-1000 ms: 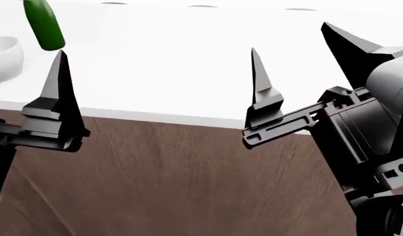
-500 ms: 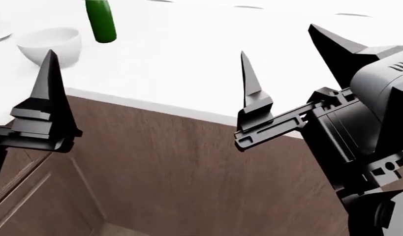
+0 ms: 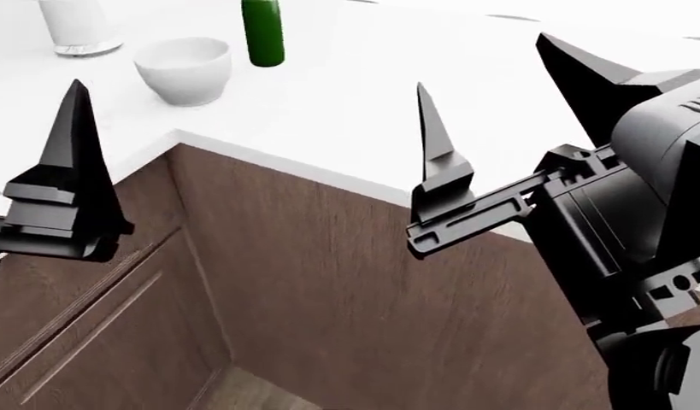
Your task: Pick the bowl and bottle and place them in the sink. Then turn on the water.
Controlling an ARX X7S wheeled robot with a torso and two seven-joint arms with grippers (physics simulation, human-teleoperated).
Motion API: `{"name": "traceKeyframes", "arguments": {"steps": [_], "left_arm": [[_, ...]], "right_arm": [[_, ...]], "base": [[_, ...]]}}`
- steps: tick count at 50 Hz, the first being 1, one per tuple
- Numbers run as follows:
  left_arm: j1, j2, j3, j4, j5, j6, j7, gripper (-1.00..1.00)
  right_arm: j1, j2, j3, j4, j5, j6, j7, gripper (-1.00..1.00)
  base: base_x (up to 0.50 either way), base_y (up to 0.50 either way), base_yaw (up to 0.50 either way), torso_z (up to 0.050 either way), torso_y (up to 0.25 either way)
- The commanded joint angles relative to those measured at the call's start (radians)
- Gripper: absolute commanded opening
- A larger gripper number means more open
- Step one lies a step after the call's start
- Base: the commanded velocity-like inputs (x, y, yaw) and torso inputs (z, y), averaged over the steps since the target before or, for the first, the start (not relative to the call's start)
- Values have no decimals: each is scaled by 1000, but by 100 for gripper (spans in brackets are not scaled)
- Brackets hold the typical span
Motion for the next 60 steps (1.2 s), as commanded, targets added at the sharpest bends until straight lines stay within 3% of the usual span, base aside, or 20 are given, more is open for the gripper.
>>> {"name": "traceKeyframes", "arguments": {"steps": [1, 23, 34, 47, 53, 60], "left_arm": [[6, 0, 5, 1, 8, 6, 6, 100], [-13, -28, 6, 16, -34, 5, -23, 100], [-3, -17, 20, 3, -1, 17, 0, 100], [7, -15, 18, 1, 16, 30, 10, 100], [-44, -44, 29, 10, -35, 10, -22, 100], [-194, -75, 120, -2, -68, -46, 2, 100]], "right_arm": [[-1, 9, -6, 0, -3, -13, 6, 100], [10, 24, -10, 7, 19, -35, 26, 100], [47, 33, -43, 6, 6, -17, 29, 100], [29, 34, -30, 7, 12, -51, 33, 100], [49, 40, -34, 22, 48, -42, 55, 100], [220, 56, -59, 132, 241, 4, 132, 100]], "base": [[0, 0, 500, 0, 0], [0, 0, 491, 0, 0], [0, 0, 0, 0, 0], [0, 0, 490, 0, 0], [0, 0, 65, 0, 0], [0, 0, 0, 0, 0]]}}
